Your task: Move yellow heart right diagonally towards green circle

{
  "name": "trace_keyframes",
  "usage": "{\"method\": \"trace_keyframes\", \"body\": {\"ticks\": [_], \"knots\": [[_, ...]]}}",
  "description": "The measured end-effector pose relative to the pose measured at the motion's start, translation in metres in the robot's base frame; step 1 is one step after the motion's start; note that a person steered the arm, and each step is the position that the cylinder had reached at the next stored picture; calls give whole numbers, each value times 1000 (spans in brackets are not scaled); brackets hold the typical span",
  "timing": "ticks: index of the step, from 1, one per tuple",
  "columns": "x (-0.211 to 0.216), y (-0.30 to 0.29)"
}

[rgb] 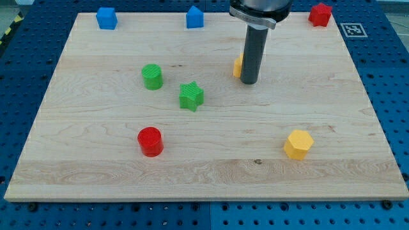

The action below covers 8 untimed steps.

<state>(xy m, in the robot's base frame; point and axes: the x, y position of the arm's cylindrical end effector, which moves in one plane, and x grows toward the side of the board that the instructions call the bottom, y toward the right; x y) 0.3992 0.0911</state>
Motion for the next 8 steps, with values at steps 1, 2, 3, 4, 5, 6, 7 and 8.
{"method": "trace_keyframes", "body": {"ticks": [1, 2, 3, 4, 5, 6, 7, 8], "knots": [[-13, 31], [-23, -9], [-23, -73], [-31, -124], [-40, -128], [-40, -60], [-38, -21], [-60, -52]]}}
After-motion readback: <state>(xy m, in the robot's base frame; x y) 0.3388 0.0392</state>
